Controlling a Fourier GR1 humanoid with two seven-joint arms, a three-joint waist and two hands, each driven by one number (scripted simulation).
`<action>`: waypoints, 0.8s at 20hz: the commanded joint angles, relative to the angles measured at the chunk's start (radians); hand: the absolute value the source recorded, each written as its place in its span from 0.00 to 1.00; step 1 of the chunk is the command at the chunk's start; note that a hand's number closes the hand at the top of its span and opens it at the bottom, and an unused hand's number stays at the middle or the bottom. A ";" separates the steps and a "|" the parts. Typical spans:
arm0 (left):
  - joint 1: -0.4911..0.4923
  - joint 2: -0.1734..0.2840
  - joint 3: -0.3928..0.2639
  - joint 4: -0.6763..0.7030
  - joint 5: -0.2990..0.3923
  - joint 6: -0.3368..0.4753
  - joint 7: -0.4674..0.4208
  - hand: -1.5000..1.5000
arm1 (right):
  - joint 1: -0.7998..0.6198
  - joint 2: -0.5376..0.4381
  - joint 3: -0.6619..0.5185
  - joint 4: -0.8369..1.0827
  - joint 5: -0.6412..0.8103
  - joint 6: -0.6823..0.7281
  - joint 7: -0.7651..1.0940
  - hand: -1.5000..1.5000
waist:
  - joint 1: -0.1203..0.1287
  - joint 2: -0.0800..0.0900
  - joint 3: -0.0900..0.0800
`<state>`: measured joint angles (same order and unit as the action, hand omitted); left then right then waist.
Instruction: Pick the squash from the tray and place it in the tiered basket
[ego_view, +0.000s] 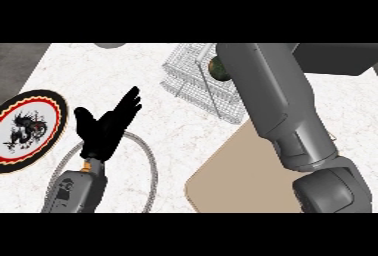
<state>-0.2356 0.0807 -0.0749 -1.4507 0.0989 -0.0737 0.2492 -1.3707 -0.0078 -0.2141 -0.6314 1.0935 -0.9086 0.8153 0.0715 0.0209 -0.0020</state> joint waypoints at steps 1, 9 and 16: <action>-0.009 0.010 0.024 0.011 0.006 0.006 0.011 0.50 | -0.060 0.007 -0.037 0.053 0.066 -0.181 0.162 0.00 | -0.024 -0.011 -0.001; 0.045 0.035 0.070 0.024 0.002 0.024 -0.017 0.50 | 0.182 0.008 0.111 -0.231 0.055 -0.021 0.266 0.00 | -0.112 -0.048 0.002; 0.112 0.039 0.068 -0.014 0.014 0.015 -0.011 0.50 | 0.335 0.008 0.282 -0.534 -0.016 0.218 0.348 0.00 | -0.145 -0.070 0.003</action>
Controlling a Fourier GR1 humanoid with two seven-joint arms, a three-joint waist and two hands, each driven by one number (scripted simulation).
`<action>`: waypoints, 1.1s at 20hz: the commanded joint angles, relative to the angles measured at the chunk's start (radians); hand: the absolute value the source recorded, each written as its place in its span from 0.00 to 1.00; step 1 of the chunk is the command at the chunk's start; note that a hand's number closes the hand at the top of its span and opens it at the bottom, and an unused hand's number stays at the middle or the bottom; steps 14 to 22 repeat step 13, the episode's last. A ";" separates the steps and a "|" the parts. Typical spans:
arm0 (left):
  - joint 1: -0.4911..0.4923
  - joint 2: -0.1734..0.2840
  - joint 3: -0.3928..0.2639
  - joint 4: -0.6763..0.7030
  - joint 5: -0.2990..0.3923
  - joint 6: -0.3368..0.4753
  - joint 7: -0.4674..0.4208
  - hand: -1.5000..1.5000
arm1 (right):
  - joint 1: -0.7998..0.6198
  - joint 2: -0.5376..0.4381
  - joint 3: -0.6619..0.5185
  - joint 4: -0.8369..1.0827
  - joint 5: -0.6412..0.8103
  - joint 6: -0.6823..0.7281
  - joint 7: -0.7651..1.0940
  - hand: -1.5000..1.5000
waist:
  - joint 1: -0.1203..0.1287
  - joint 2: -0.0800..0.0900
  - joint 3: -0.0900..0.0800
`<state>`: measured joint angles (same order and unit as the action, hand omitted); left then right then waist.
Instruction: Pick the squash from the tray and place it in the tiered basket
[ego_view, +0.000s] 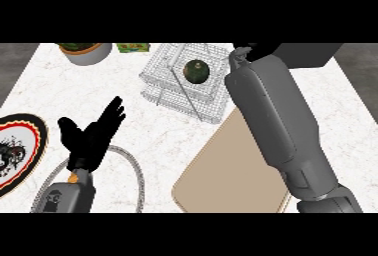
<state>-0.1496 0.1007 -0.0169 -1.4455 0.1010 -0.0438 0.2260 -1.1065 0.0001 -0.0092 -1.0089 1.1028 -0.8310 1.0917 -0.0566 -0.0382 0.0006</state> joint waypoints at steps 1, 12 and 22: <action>0.003 0.014 0.024 -0.006 0.006 0.010 0.012 0.50 | 0.108 0.000 0.102 -0.182 -0.046 0.149 0.074 0.00 | -0.038 -0.018 0.001; 0.066 0.029 0.054 -0.025 0.014 0.015 -0.013 0.50 | 0.475 -0.065 0.208 -0.741 -0.066 0.329 0.093 0.00 | -0.101 -0.018 0.000; 0.077 0.024 0.059 -0.024 0.022 0.019 -0.002 0.50 | 0.481 -0.071 0.221 -0.792 -0.071 0.361 0.101 0.00 | -0.104 -0.023 0.000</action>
